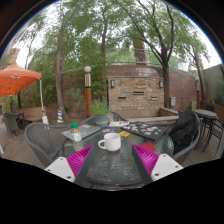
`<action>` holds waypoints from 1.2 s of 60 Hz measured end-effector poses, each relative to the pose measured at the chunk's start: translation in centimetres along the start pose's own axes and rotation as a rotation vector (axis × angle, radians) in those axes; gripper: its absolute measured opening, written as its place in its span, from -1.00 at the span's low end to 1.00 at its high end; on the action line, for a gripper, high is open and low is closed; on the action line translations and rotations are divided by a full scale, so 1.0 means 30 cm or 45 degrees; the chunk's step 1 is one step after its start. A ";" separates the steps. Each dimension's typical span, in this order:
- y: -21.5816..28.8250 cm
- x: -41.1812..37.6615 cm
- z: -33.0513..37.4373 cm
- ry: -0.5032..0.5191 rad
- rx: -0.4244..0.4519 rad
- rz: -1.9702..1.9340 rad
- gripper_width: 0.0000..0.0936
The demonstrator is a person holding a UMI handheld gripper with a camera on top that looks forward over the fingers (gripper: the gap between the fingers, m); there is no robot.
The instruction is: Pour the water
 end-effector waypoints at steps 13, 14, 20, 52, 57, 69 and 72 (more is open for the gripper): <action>-0.009 -0.056 -0.068 0.009 -0.006 0.021 0.78; -0.012 -0.066 -0.077 0.010 0.001 0.019 0.77; -0.003 -0.167 -0.144 0.025 0.034 -0.004 0.77; 0.028 -0.625 -0.818 0.005 0.024 -0.016 0.76; 0.042 -0.623 -0.911 -0.052 0.038 0.039 0.64; 0.001 -0.593 -1.010 -0.095 0.038 0.105 -0.02; -0.005 -0.596 -1.005 -0.091 0.032 0.115 -0.03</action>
Point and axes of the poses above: the point between the fingertips, and its own axes, seen from behind it with the camera up: x to the right, y up, z backward, against the way the camera looks, the point moved 2 cm from there along z, backward, against the way the camera looks, and after that the axes turned 10 degrees about -x, right-handed, at the moved point
